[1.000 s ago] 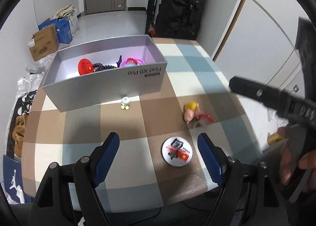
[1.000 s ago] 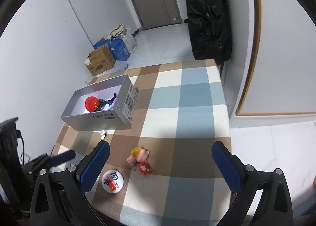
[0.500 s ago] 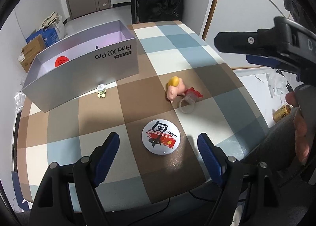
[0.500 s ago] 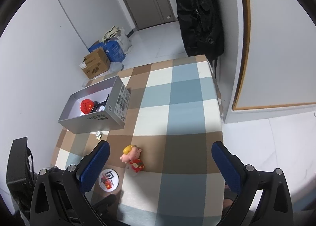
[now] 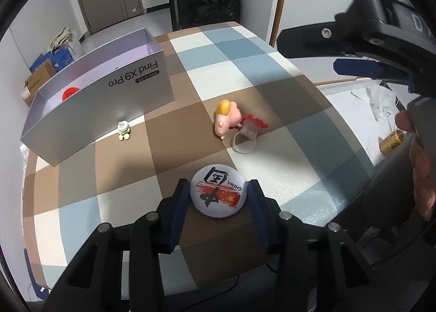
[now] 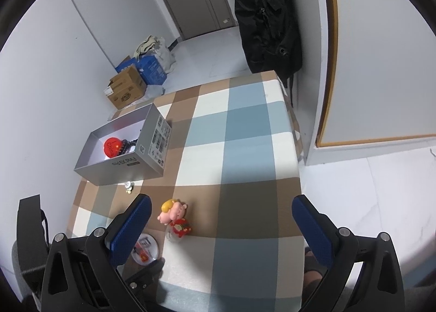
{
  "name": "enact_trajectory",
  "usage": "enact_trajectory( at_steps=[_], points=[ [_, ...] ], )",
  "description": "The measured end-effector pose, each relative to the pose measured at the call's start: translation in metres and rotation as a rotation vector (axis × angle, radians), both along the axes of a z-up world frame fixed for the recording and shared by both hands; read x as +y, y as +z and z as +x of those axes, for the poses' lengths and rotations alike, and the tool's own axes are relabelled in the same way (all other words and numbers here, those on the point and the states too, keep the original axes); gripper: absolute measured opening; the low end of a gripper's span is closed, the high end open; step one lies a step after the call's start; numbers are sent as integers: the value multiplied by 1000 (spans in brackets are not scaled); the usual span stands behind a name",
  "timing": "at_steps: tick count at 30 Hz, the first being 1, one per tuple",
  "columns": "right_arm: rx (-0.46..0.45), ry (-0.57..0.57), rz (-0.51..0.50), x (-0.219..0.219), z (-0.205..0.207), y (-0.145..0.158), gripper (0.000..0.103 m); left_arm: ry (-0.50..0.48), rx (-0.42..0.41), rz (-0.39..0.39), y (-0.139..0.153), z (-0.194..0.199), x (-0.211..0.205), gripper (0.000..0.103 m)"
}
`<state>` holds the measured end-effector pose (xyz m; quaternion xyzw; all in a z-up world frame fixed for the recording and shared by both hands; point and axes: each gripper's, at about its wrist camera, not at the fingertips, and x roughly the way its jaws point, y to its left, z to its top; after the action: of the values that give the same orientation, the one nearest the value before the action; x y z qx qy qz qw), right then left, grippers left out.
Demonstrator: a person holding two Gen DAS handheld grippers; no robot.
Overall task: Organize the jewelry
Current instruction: 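Grasp the white 'China' pin badge with the left tool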
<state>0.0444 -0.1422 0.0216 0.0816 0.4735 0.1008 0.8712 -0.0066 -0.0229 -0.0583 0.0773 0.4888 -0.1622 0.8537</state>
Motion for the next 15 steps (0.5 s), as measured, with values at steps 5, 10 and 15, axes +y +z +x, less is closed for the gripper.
enact_trajectory(
  at_steps=[5, 10, 15],
  points=[
    [-1, 1, -1, 1, 1, 0, 103, 12, 29, -47, 1, 4, 7, 37],
    [-1, 0, -2, 1, 1, 0, 103, 26, 25, -69, 5, 7, 9, 37],
    [-3, -7, -7, 0, 0, 0, 103, 72, -5, -103, 19, 10, 21, 37]
  ],
)
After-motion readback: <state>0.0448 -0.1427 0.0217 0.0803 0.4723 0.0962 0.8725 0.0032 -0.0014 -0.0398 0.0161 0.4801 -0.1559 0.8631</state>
